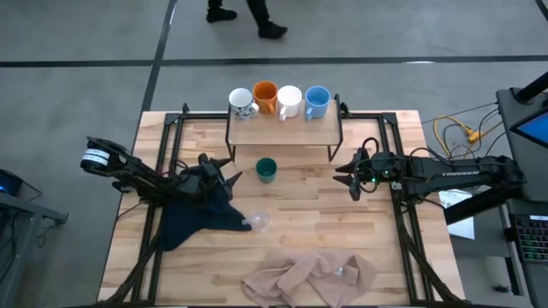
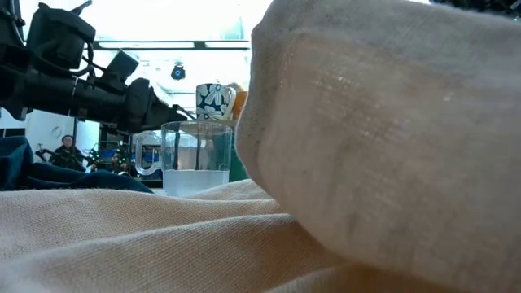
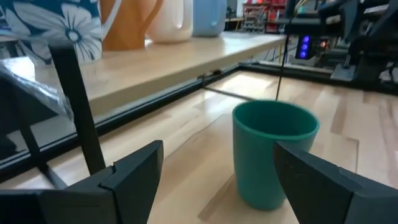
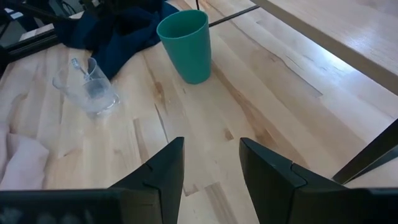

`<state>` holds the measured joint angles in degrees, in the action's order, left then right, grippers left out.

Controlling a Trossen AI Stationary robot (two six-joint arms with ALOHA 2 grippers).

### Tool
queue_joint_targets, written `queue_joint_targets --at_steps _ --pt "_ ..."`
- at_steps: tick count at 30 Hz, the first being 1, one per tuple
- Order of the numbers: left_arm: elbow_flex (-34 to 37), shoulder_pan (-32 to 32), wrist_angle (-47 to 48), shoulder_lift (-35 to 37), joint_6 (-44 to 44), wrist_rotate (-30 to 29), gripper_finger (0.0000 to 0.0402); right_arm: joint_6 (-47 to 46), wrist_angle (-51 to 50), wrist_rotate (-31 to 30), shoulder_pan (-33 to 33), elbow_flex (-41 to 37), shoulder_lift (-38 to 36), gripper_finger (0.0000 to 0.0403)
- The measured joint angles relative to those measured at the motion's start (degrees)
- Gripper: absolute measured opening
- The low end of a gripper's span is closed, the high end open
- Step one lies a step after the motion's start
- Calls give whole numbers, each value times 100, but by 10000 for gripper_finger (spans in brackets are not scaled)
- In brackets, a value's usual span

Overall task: Stack small to large cups/mugs on shelf
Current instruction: Put the green cup on the shelf

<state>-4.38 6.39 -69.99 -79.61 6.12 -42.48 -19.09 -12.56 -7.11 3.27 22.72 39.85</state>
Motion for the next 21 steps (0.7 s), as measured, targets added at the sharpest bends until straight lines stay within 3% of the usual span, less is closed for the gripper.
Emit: queue_joint_targets --at_steps 11,21 --pt "45 -151 -572 -576 398 17 288 7 -33 -5 0 0 -2 148" --pt "50 -164 -578 -1229 89 -7 288 -81 0 -17 0 -1 0 148"
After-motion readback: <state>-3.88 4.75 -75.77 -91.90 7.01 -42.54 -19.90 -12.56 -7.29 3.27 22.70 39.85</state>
